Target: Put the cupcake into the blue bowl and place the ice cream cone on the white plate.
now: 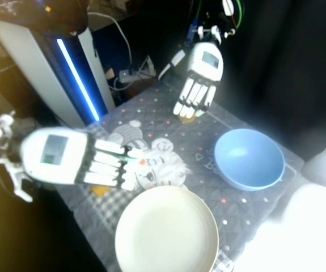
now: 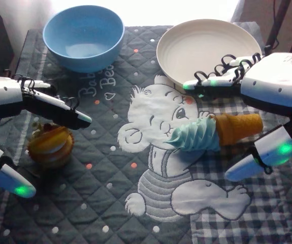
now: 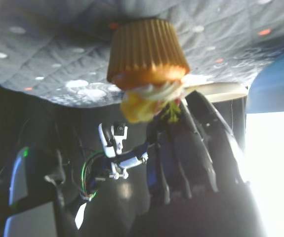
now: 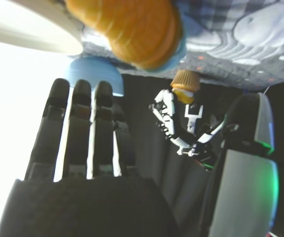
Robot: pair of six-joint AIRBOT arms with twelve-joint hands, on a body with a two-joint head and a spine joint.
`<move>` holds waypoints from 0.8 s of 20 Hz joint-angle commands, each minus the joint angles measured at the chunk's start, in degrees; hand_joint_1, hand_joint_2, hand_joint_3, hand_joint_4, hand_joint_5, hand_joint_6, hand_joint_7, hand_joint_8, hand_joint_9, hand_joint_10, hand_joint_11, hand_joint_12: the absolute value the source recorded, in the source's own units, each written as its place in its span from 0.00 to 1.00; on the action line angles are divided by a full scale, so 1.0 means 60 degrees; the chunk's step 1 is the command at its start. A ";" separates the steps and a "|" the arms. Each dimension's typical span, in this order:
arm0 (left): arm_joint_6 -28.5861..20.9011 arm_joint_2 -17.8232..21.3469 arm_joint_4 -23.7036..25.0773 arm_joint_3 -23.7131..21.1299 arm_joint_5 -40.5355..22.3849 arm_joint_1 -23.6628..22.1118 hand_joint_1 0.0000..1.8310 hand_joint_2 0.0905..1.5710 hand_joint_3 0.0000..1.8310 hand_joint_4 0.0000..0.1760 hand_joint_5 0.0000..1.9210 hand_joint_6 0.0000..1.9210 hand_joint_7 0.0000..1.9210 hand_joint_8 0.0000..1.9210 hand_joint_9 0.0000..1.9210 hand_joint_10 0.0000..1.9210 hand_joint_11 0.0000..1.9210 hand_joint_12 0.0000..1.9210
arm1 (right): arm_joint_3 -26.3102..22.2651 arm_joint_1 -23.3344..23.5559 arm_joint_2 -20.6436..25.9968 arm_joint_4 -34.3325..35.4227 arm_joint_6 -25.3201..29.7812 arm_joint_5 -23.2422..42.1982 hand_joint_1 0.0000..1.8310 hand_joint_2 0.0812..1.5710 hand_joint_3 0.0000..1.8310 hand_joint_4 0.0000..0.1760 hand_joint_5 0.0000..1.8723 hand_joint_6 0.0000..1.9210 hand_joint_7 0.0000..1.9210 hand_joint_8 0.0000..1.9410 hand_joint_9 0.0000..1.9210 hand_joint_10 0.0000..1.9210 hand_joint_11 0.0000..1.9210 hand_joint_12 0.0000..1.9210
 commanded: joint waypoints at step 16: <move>-0.0106 -0.0200 -0.0371 0.0167 -0.0420 -0.0122 0.50 0.47 0.00 0.00 0.29 0.01 0.33 0.00 0.35 0.00 0.12 0.51 | 0.0457 -0.0014 -0.0475 0.0160 0.0048 0.0134 0.42 0.47 0.00 0.00 0.29 0.01 0.33 0.00 0.36 0.01 0.23 0.40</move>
